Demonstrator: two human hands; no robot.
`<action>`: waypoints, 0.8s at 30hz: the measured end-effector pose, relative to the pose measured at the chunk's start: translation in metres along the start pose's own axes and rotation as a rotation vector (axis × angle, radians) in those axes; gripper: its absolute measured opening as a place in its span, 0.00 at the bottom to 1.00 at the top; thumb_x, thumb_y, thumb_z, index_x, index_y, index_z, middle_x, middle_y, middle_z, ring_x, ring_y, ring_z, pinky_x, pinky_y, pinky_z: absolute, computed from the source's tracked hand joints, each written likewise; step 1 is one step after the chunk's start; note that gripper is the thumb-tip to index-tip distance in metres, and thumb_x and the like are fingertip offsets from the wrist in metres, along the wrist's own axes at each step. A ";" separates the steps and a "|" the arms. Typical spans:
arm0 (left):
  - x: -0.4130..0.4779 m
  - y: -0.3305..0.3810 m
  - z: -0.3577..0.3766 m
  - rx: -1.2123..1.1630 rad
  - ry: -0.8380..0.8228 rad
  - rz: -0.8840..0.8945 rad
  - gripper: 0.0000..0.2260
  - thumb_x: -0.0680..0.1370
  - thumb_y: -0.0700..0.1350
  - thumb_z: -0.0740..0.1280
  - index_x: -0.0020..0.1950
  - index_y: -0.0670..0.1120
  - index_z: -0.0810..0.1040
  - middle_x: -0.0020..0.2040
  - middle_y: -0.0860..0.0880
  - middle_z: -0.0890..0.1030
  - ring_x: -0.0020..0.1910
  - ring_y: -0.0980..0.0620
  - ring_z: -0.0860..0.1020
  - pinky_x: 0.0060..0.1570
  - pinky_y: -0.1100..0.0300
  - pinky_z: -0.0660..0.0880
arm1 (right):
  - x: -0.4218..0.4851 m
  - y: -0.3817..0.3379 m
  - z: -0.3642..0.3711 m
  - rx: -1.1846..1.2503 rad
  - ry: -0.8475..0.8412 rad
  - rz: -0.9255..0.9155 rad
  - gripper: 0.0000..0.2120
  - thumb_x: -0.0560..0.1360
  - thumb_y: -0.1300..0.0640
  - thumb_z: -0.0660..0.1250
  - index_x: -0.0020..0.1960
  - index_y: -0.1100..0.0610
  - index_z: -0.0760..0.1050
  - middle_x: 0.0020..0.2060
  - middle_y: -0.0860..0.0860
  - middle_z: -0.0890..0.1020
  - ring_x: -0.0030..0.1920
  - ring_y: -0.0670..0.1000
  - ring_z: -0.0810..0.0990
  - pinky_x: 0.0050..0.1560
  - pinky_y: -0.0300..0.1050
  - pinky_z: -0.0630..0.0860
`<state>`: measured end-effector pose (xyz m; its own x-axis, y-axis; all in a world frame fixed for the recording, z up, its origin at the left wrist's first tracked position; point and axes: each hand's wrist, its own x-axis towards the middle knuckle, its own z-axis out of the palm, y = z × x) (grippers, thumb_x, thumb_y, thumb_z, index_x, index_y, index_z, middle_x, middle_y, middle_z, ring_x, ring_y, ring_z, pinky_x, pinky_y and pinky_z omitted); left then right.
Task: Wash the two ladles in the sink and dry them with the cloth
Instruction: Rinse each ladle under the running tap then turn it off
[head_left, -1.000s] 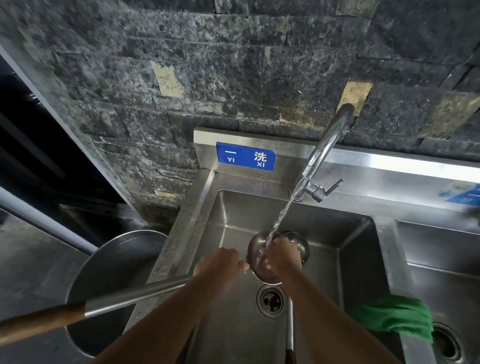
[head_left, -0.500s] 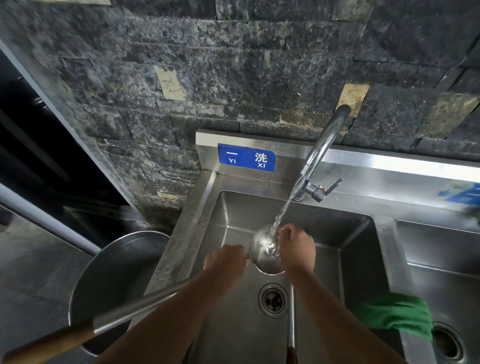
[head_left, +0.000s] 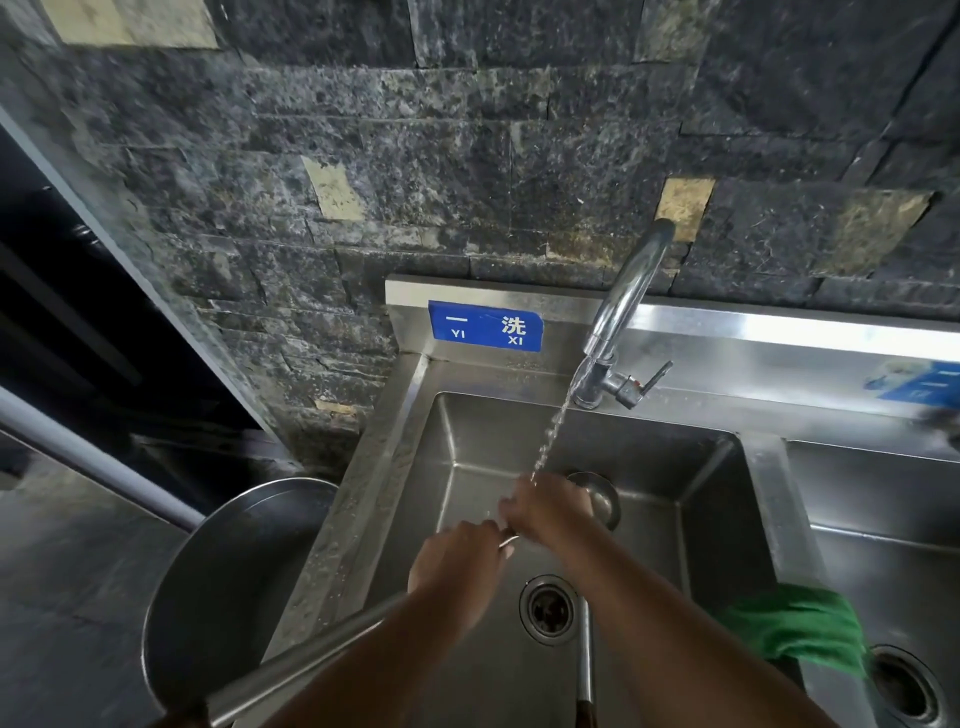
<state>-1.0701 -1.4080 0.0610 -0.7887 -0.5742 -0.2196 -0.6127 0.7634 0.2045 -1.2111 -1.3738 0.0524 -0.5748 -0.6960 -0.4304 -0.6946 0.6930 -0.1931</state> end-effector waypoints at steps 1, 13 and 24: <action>-0.003 -0.002 0.000 0.009 0.011 0.001 0.15 0.82 0.57 0.57 0.56 0.48 0.76 0.49 0.47 0.83 0.47 0.46 0.82 0.47 0.53 0.78 | 0.008 0.001 -0.002 0.140 -0.069 0.055 0.22 0.74 0.42 0.59 0.57 0.56 0.79 0.52 0.56 0.81 0.53 0.57 0.80 0.52 0.48 0.74; -0.007 -0.011 0.001 0.046 0.012 -0.009 0.15 0.82 0.57 0.55 0.55 0.49 0.75 0.49 0.47 0.83 0.49 0.44 0.82 0.45 0.53 0.76 | -0.020 -0.009 0.006 -0.107 0.136 -0.177 0.15 0.80 0.50 0.56 0.59 0.54 0.76 0.57 0.56 0.79 0.59 0.61 0.77 0.52 0.54 0.74; -0.003 -0.023 -0.004 0.010 0.053 -0.042 0.16 0.82 0.59 0.55 0.55 0.49 0.75 0.47 0.49 0.83 0.46 0.48 0.83 0.44 0.53 0.78 | 0.009 0.038 -0.020 0.382 -0.242 -0.054 0.16 0.81 0.53 0.57 0.57 0.63 0.78 0.54 0.62 0.81 0.49 0.55 0.79 0.57 0.47 0.75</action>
<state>-1.0536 -1.4249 0.0604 -0.7639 -0.6206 -0.1768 -0.6451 0.7410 0.1862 -1.2514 -1.3576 0.0591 -0.3932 -0.7002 -0.5959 -0.4852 0.7085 -0.5124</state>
